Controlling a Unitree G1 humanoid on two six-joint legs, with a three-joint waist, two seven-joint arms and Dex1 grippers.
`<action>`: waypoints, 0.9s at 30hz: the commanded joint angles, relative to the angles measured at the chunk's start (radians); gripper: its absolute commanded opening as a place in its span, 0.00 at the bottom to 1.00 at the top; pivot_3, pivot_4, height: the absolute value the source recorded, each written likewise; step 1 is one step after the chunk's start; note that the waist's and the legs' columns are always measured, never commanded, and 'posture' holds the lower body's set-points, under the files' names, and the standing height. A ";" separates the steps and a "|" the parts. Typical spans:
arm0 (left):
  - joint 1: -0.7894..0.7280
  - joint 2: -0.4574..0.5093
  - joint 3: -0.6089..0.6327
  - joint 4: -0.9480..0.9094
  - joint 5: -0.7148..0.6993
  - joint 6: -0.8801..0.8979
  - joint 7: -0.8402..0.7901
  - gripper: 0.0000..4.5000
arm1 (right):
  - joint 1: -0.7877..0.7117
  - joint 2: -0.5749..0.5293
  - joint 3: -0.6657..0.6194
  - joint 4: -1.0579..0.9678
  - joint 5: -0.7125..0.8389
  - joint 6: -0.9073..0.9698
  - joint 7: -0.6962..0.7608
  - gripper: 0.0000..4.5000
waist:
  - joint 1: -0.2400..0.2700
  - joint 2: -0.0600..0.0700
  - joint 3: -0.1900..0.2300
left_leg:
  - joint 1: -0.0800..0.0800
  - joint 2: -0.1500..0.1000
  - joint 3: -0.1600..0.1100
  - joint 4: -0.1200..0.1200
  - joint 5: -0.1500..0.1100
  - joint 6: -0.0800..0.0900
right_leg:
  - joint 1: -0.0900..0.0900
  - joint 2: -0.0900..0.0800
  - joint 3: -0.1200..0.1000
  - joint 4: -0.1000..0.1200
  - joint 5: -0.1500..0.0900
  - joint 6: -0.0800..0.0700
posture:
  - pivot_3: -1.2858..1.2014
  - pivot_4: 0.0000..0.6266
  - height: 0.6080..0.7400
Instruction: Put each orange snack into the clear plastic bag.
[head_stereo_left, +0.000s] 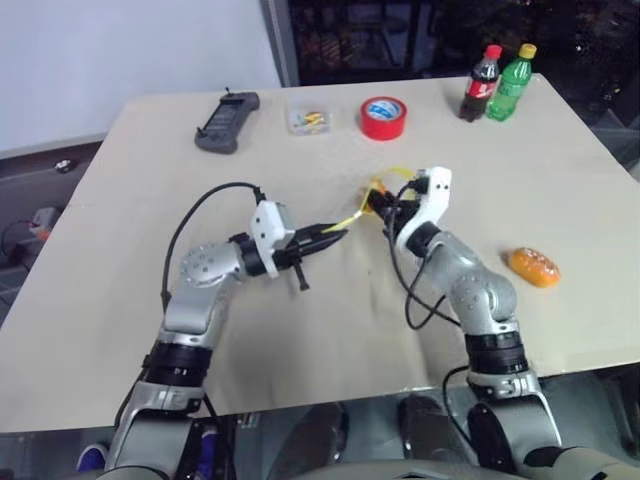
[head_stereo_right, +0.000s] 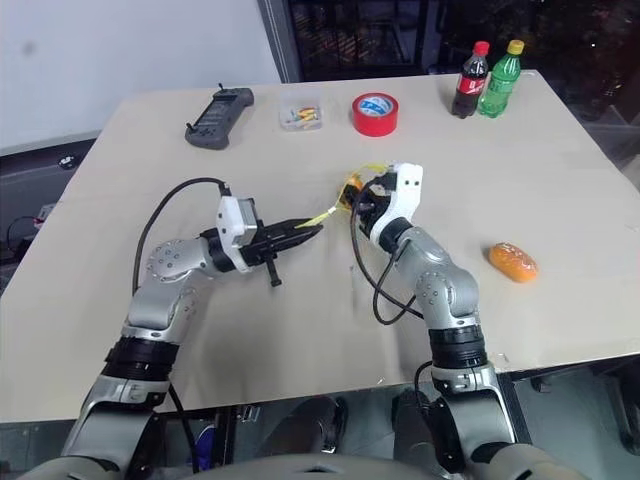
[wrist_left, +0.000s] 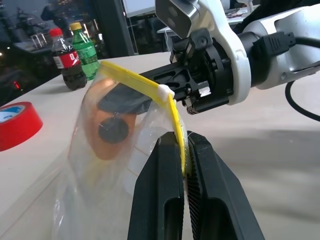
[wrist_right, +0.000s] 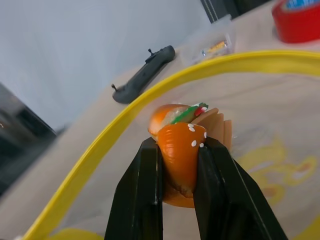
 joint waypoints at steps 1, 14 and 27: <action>0.006 0.018 0.002 -0.032 -0.004 -0.042 -0.028 0.00 | -0.021 -0.054 0.096 0.013 -0.151 -0.156 0.074 0.17 | -0.001 0.000 0.000 | 0.000 0.000 0.000 0.000 0.000 0.000 | 0.000 0.000 0.000 0.000 0.000 0.000 | 0.52 0.24 1.00; -0.001 -0.017 0.044 0.007 -0.029 0.005 0.060 0.00 | 0.048 -0.118 -0.027 -0.085 -0.018 -0.058 0.180 0.80 | 0.004 0.000 0.000 | 0.000 0.000 0.000 0.000 0.000 0.000 | 0.000 0.000 0.000 -0.001 0.000 0.000 | 0.52 0.24 1.00; -0.028 0.002 0.054 0.078 -0.027 -0.027 0.007 0.00 | 0.427 -0.687 -0.221 -0.504 -0.197 0.026 0.279 0.97 | 0.030 0.000 0.000 | 0.000 0.000 0.000 0.000 0.000 0.000 | 0.000 -0.001 -0.001 -0.001 0.000 0.000 | 0.52 0.24 1.00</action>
